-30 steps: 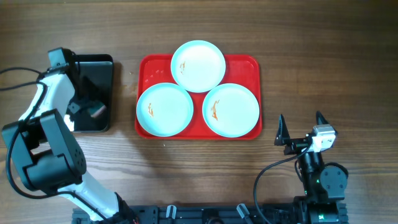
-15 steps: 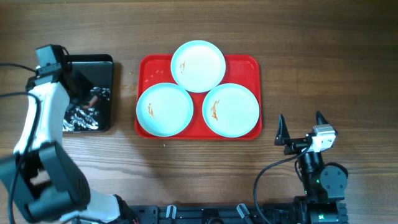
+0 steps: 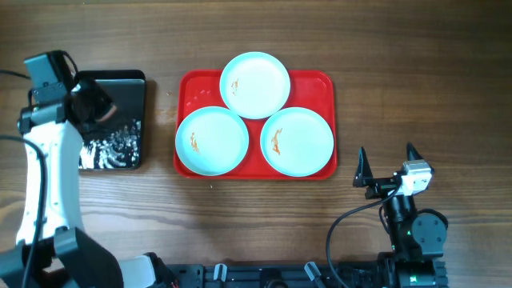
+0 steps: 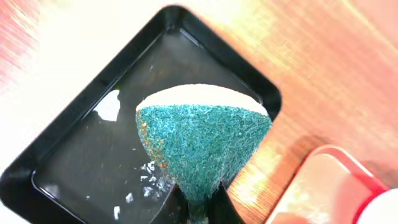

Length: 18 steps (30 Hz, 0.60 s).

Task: Clean dirty plates on tray and stack at the side

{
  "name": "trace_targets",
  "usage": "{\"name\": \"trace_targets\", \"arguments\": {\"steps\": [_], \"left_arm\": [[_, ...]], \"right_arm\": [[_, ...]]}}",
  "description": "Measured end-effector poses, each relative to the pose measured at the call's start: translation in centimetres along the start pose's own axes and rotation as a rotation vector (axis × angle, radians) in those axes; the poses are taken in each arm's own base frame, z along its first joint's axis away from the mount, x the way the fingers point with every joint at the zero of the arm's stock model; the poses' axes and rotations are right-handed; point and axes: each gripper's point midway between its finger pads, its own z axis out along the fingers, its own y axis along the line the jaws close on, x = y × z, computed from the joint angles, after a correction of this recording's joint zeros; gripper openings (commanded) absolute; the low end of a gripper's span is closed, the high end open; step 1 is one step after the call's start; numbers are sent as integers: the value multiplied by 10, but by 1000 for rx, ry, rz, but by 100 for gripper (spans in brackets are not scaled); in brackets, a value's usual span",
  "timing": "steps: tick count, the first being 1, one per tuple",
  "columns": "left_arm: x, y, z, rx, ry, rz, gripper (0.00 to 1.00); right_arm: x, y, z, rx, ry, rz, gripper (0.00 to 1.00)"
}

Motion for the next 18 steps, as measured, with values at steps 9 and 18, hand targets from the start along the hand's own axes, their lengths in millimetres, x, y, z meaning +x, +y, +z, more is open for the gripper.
{"name": "trace_targets", "arguments": {"steps": [9, 18], "left_arm": [[28, 8, 22, -26, 129, 39, 4], [80, -1, 34, 1, 328, 68, 4]], "right_arm": [[0, 0, 0, 0, 0, 0, 100], [0, 0, 0, 0, 0, 0, 100]]}}
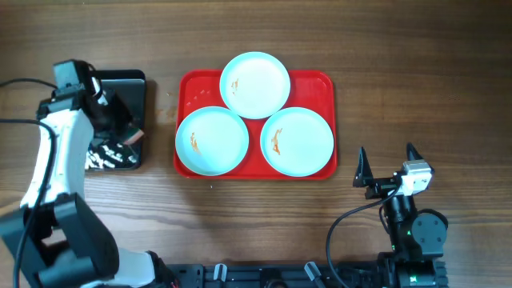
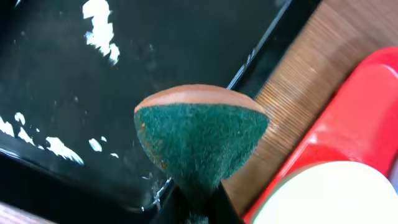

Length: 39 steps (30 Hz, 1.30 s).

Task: Clean dirty plates on tray and stack at the side

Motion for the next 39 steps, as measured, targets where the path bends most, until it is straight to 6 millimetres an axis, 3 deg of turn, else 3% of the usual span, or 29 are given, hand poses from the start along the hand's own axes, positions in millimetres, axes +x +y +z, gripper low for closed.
{"name": "trace_targets", "arguments": {"steps": [2, 4, 5, 7, 9, 12, 14, 17, 20, 22, 24, 25, 29, 32, 36, 38, 39], "left_arm": [[-8, -15, -25, 62, -21, 7, 4], [-30, -57, -77, 209, -142, 65, 4], [-29, -87, -110, 290, -205, 130, 4], [3, -132, -135, 390, -187, 252, 4], [55, -174, -115, 425, -56, 390, 4], [111, -195, -69, 365, 110, 480, 4], [139, -192, -41, 290, 211, 504, 4], [146, -177, -30, 214, 256, 476, 4], [149, -171, -16, 202, 244, 464, 4], [153, -166, -1, 199, 239, 448, 4], [159, -160, 12, 186, 245, 432, 4], [158, -156, 15, 173, 237, 427, 4], [146, -147, 20, 115, 185, 418, 4], [139, -132, 22, 41, 168, 372, 4], [127, -121, 24, 14, 152, 306, 4], [127, -122, 24, 16, 151, 302, 4], [127, -122, 24, 17, 151, 302, 4]], "right_arm": [[0, 0, 0, 0, 0, 0, 100], [0, 0, 0, 0, 0, 0, 100], [0, 0, 0, 0, 0, 0, 100], [0, 0, 0, 0, 0, 0, 100], [0, 0, 0, 0, 0, 0, 100], [-1, 6, 0, -33, -5, 26, 100], [-4, 23, -2, -133, -5, 180, 100], [-15, 36, -4, -223, 10, 635, 100], [-56, 44, -11, -331, -112, 785, 100], [-62, 47, -9, -353, -89, 837, 100], [-68, 57, 0, -378, 6, 835, 100], [-80, 67, 11, -414, 90, 797, 100], [-120, 113, 74, -642, 502, 697, 100], [-117, 139, 108, -701, 800, 631, 100], [-90, 174, 126, -656, 1056, 368, 100], [-53, 197, 135, -621, 1150, 283, 100], [-35, 203, 136, -601, 1202, 289, 86]]}}
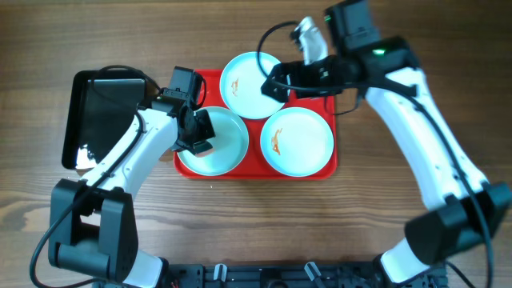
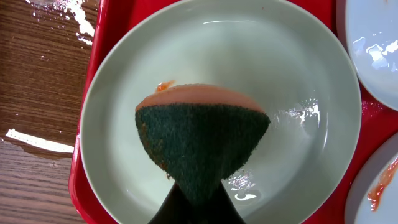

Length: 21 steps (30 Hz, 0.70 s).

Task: Clean dirty plates on tray and stack at the side

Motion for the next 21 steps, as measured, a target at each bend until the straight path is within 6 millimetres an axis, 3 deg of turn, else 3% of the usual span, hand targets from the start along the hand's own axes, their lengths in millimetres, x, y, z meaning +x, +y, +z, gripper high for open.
{"name": "trace_targets", "arguments": {"steps": [5, 9, 11, 16, 18, 21], "left_arm": [[-1, 5, 0, 0, 6, -19, 4], [-2, 7, 0, -1, 6, -31, 4], [-2, 7, 0, -2, 7, -31, 4], [1, 8, 0, -9, 18, -31, 4], [2, 9, 0, -12, 23, -32, 4], [3, 10, 0, -13, 26, -32, 4]], "right_arm": [[-1, -24, 68, 53, 72, 96, 40], [31, -42, 149, 97, 228, 124, 40], [38, -39, 166, 112, 244, 94, 46], [48, -36, 185, 201, 248, 29, 45], [51, -39, 191, 225, 253, 27, 39], [51, -42, 195, 245, 246, 36, 19]]}}
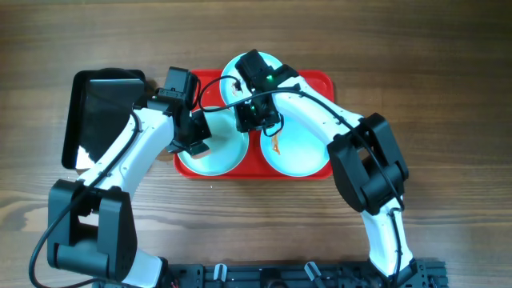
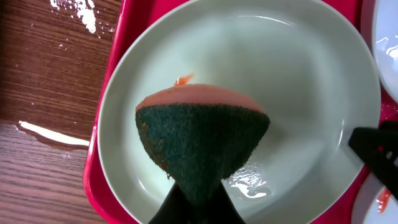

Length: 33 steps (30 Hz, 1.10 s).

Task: Clean dirty plates on tray and stack at the side

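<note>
Three pale plates lie on the red tray (image 1: 324, 80). My left gripper (image 1: 194, 138) (image 2: 198, 205) is shut on a green sponge (image 2: 202, 143) with an orange top. It holds the sponge over the front left plate (image 1: 220, 152) (image 2: 298, 74). A small orange smear (image 2: 182, 79) shows just beyond the sponge. My right gripper (image 1: 258, 118) is at that plate's right rim, and one black finger (image 2: 373, 152) reaches over the rim. The frames do not show whether it grips. The front right plate (image 1: 308, 152) has an orange stain. The arm partly covers the back plate (image 1: 234, 76).
A black water tray (image 1: 100, 104) sits left of the red tray. White wet streaks (image 2: 43, 134) lie on the wooden table between them. The right arm stretches from the front right across the red tray.
My right gripper has moved from over the back plate to the right rim of the front left plate. The sponge has shifted slightly left in that plate, and the smear looks smaller.
First my left gripper held the sponge over the black water tray, with the right arm parked open at the front right. Then the sponge was at that tray's right edge. Later it was over the front left plate, with the right arm over the back plate. Now both grippers are at the front left plate.
</note>
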{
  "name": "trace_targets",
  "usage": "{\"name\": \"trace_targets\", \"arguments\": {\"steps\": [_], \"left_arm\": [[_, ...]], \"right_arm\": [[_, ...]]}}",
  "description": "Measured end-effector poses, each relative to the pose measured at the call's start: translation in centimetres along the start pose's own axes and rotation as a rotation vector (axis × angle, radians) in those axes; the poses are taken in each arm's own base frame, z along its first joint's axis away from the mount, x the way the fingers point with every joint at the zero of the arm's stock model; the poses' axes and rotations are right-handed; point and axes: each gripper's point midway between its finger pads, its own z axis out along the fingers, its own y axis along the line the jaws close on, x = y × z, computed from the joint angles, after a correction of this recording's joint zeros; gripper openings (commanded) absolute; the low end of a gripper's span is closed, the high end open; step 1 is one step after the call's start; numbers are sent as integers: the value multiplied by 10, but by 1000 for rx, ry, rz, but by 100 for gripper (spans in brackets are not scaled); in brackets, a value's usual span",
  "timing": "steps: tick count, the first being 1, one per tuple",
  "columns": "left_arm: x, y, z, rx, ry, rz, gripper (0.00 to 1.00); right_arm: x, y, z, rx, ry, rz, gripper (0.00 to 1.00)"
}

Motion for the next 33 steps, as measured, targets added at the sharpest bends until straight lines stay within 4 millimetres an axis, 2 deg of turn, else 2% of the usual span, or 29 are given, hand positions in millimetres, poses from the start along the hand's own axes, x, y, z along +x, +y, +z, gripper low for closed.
{"name": "trace_targets", "arguments": {"steps": [3, 4, 5, 10, 16, 24, 26, 30, 33], "left_arm": [[0, 2, 0, -10, -2, -1, 4], [0, 2, 0, -13, -3, -1, 4], [0, 2, 0, -13, -3, 0, 4], [-2, -5, 2, 28, -8, 1, 4], [13, -7, 26, 90, 8, 0, 4], [3, -34, 37, 186, -100, 54, 4], [6, -34, 40, 177, -102, 63, 4], [0, -24, 49, 133, -174, 77, 4], [-1, -19, 51, 101, -217, 158, 4]], "right_arm": [[1, -4, 6, 11, 7, 10, 13], [2, -5, 8, 13, 14, 12, 7], [3, -6, 12, 16, 20, 14, 4], [2, -6, 14, 12, 15, 39, 4], [2, -3, 15, -7, 22, 49, 4], [3, -3, 15, -15, 25, 52, 4], [3, -3, 15, -15, 26, 54, 4], [3, -2, 15, -21, 29, 56, 4], [4, -2, 15, -21, 31, 56, 4]]}}
